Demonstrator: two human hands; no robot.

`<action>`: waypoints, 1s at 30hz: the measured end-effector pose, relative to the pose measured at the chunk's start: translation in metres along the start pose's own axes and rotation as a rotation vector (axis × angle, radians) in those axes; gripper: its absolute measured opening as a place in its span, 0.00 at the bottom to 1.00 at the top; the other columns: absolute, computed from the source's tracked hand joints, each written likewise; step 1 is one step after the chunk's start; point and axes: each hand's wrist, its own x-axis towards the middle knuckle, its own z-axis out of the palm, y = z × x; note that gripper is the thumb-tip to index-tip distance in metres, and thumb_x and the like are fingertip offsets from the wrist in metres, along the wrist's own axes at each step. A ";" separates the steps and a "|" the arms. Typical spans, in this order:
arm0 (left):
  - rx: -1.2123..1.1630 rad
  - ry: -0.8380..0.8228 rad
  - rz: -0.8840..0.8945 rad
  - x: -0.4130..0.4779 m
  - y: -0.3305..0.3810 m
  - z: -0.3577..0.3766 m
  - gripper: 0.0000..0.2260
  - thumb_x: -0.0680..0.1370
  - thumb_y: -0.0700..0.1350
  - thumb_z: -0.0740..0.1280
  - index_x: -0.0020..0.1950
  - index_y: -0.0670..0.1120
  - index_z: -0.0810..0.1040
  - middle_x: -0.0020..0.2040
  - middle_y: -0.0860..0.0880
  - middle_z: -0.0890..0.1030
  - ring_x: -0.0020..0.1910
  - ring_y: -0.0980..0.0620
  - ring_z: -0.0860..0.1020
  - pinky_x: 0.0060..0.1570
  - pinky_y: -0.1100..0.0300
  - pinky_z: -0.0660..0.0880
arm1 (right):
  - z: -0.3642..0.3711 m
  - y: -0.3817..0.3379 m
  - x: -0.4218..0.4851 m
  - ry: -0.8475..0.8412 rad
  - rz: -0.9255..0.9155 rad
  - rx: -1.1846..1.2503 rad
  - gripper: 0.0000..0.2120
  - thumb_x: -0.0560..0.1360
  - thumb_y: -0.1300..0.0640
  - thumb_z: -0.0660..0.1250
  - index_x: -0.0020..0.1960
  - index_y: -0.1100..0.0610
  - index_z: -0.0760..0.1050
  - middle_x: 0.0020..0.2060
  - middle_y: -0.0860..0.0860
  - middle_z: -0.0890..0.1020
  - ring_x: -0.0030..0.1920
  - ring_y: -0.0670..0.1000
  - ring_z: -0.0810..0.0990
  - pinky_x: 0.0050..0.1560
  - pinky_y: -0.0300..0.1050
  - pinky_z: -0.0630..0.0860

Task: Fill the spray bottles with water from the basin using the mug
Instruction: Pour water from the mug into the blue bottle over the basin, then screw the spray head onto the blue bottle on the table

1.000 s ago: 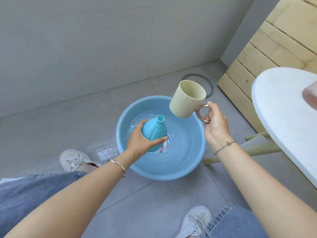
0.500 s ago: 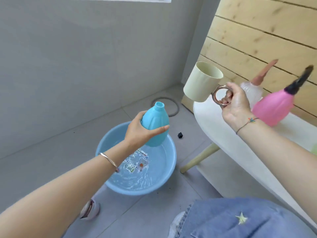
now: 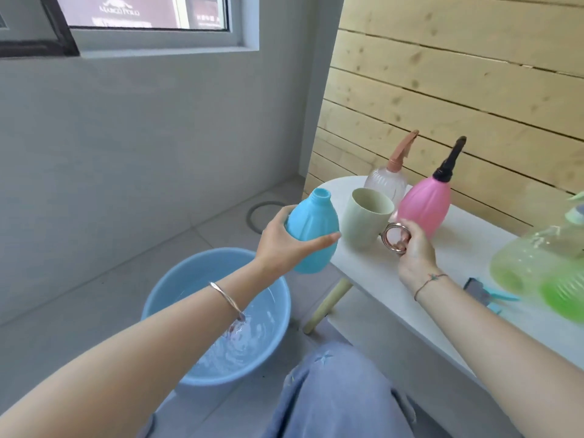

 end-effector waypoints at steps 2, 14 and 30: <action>0.001 -0.015 0.009 -0.002 0.006 0.010 0.30 0.62 0.57 0.81 0.60 0.57 0.73 0.53 0.57 0.80 0.52 0.58 0.80 0.38 0.65 0.79 | -0.005 0.005 0.000 0.006 0.009 -0.010 0.14 0.70 0.61 0.70 0.30 0.52 0.68 0.17 0.41 0.68 0.27 0.44 0.67 0.33 0.35 0.63; 0.035 -0.118 0.050 -0.006 0.022 0.063 0.30 0.62 0.58 0.81 0.59 0.58 0.73 0.52 0.57 0.80 0.50 0.59 0.80 0.47 0.61 0.80 | -0.041 -0.043 -0.018 -0.178 -0.311 -0.551 0.13 0.77 0.45 0.64 0.48 0.55 0.71 0.40 0.44 0.74 0.40 0.42 0.71 0.40 0.36 0.67; 0.020 -0.374 0.113 -0.033 0.021 0.171 0.38 0.56 0.63 0.81 0.63 0.59 0.72 0.54 0.60 0.79 0.54 0.60 0.79 0.53 0.59 0.78 | -0.181 -0.077 -0.025 -0.247 -0.286 -1.469 0.17 0.67 0.45 0.75 0.47 0.56 0.80 0.42 0.49 0.80 0.45 0.52 0.79 0.47 0.47 0.74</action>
